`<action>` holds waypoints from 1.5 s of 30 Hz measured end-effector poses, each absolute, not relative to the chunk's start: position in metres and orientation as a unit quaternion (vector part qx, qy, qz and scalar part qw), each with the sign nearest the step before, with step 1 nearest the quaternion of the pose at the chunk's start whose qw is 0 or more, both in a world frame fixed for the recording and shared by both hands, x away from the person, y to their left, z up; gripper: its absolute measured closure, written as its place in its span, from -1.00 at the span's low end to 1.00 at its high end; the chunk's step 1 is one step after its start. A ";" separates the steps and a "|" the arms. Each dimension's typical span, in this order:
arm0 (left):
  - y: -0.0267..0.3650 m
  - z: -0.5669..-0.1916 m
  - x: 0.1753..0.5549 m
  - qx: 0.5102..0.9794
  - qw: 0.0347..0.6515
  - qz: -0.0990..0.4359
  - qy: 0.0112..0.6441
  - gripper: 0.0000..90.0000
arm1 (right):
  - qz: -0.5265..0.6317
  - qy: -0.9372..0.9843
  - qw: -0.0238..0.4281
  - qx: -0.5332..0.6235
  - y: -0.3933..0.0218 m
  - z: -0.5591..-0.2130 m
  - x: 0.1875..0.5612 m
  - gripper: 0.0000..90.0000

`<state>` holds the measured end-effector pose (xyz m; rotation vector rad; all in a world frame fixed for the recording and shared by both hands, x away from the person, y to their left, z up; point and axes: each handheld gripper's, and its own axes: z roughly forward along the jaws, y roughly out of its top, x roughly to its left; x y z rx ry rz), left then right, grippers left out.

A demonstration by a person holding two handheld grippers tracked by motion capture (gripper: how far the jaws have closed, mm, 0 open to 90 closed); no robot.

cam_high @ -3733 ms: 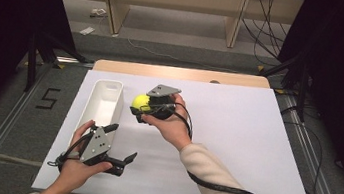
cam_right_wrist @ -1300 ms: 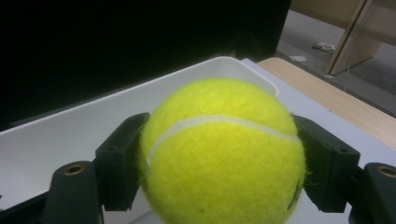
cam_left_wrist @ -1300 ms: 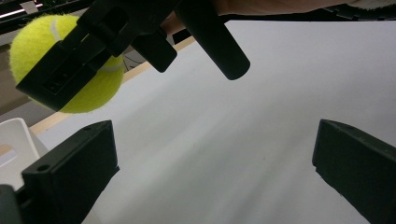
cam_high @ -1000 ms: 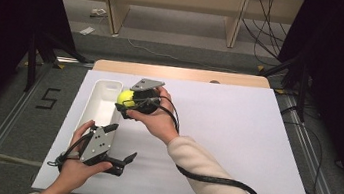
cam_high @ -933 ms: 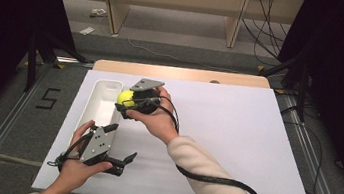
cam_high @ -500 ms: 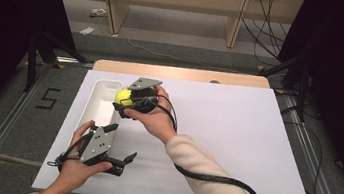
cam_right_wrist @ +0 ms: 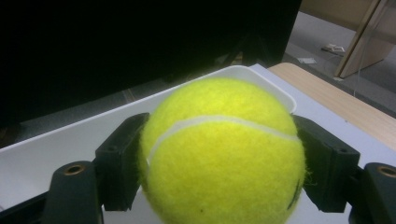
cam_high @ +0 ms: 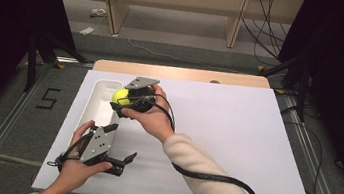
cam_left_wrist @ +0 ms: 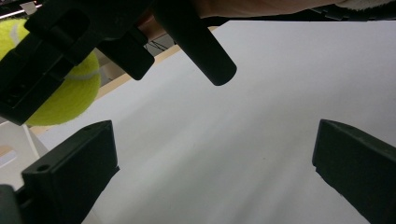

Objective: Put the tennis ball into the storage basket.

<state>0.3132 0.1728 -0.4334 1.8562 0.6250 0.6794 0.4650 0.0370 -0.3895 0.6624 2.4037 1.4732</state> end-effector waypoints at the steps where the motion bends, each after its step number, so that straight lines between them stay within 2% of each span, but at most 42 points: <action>1: 0.173 -0.433 0.313 0.771 0.509 0.282 0.259 -1.00 | 0.504 0.824 0.122 0.227 0.037 -0.389 0.465 -0.41; 45: 0.172 -0.434 0.313 0.772 0.507 0.283 0.258 -1.00 | 0.503 0.830 0.115 0.212 0.056 -0.385 0.465 -0.41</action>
